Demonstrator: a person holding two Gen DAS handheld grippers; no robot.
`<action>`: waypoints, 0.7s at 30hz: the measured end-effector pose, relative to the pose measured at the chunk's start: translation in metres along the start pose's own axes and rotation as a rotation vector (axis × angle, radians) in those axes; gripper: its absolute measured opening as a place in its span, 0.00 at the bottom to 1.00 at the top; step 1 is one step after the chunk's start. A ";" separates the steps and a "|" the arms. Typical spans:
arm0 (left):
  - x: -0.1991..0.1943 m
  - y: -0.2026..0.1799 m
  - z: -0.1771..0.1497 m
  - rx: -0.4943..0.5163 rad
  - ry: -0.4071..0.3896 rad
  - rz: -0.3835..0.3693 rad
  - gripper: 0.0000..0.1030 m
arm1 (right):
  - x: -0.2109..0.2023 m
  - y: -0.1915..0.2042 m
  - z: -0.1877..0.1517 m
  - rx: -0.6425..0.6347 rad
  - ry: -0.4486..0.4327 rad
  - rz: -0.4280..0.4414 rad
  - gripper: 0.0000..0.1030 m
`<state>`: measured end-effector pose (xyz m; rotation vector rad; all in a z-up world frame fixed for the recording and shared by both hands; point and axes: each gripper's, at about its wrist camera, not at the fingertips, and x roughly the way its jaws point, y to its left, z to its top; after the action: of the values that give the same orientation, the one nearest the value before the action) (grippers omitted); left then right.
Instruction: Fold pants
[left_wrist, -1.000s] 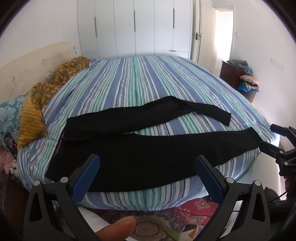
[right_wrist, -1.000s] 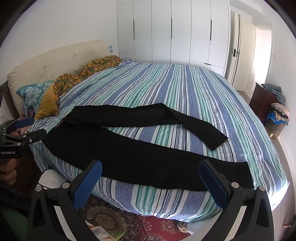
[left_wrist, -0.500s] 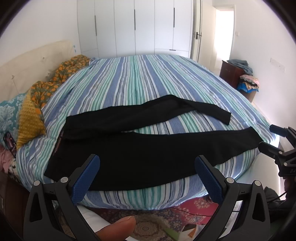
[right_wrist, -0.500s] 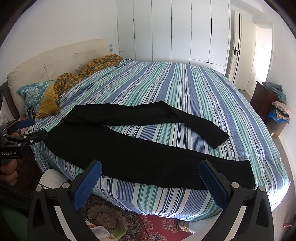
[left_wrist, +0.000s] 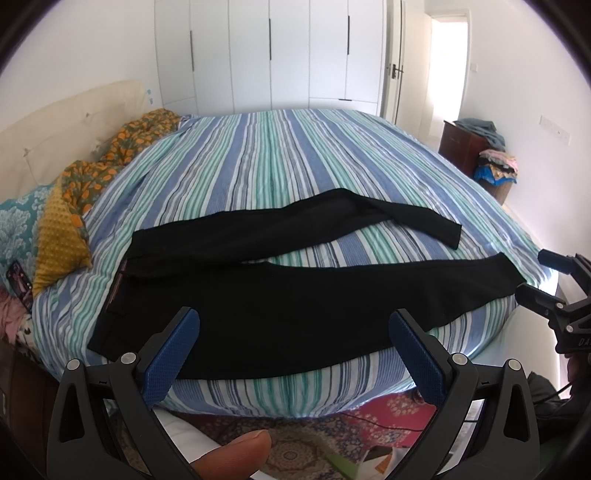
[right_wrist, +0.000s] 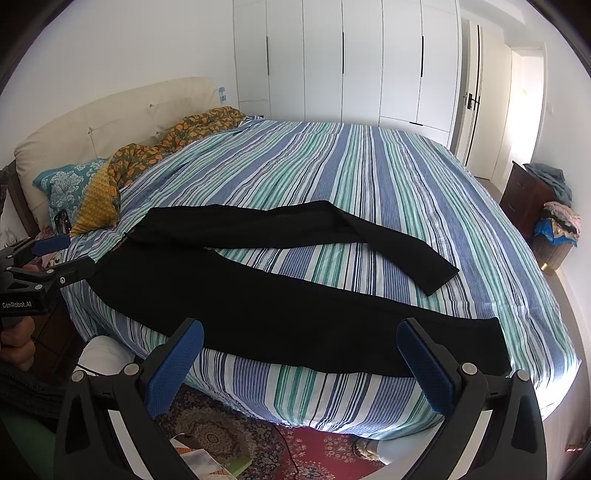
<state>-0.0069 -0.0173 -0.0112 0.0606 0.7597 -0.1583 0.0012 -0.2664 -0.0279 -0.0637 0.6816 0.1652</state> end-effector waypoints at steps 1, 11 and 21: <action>0.000 0.000 0.000 0.000 -0.001 0.000 1.00 | 0.000 0.000 0.000 0.000 0.000 0.000 1.00; 0.000 0.000 0.000 0.002 -0.001 0.001 1.00 | 0.000 0.000 0.000 0.000 -0.001 -0.001 1.00; -0.002 0.000 0.000 0.011 -0.010 0.009 1.00 | 0.000 0.000 0.000 0.002 -0.001 0.000 1.00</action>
<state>-0.0083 -0.0168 -0.0091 0.0734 0.7484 -0.1543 0.0015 -0.2662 -0.0279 -0.0617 0.6804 0.1647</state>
